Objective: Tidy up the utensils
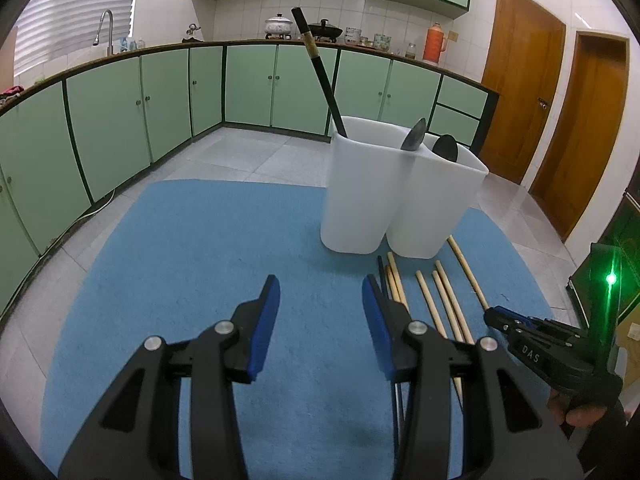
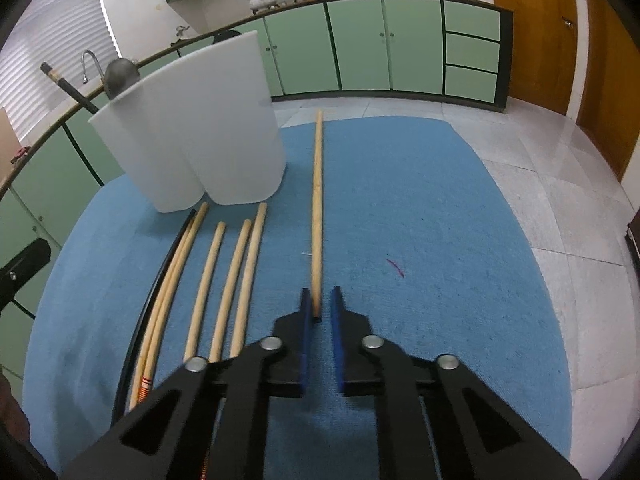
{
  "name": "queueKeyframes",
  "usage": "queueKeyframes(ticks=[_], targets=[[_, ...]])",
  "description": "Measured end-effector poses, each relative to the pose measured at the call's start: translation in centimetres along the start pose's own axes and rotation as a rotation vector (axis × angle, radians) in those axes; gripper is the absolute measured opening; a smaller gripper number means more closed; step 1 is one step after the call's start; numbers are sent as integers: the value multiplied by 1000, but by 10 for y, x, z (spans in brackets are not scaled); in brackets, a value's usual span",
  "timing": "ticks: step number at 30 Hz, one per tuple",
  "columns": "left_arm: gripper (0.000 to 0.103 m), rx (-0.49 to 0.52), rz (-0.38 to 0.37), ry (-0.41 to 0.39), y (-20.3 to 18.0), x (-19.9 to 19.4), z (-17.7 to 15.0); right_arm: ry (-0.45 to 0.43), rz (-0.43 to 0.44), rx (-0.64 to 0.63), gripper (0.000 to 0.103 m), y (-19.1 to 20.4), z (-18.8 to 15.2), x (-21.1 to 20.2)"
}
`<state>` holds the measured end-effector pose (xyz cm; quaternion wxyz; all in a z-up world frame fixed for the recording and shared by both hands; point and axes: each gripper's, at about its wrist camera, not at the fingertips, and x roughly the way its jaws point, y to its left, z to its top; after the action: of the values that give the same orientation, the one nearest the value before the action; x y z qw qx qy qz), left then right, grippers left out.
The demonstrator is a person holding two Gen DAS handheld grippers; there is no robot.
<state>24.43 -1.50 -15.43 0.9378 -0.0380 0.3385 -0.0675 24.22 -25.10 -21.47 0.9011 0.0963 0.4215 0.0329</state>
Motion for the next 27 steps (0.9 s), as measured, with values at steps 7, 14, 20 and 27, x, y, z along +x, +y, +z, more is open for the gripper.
queueKeyframes(ticks=[7, 14, 20, 27], targets=[[42, 6, -1, -2, -3, -4, -2, -5, 0, 1, 4, 1, -10, -11], [42, 1, -5, -10, -8, -11, -2, -51, -9, 4, 4, -5, -22, -56], [42, 15, -15, -47, -16, -27, 3, -107, -14, -27, 4, -1, -10, -94], [45, 20, -16, -90, -25, -47, 16, -204, 11, -33, 4, 2, 9, -136]])
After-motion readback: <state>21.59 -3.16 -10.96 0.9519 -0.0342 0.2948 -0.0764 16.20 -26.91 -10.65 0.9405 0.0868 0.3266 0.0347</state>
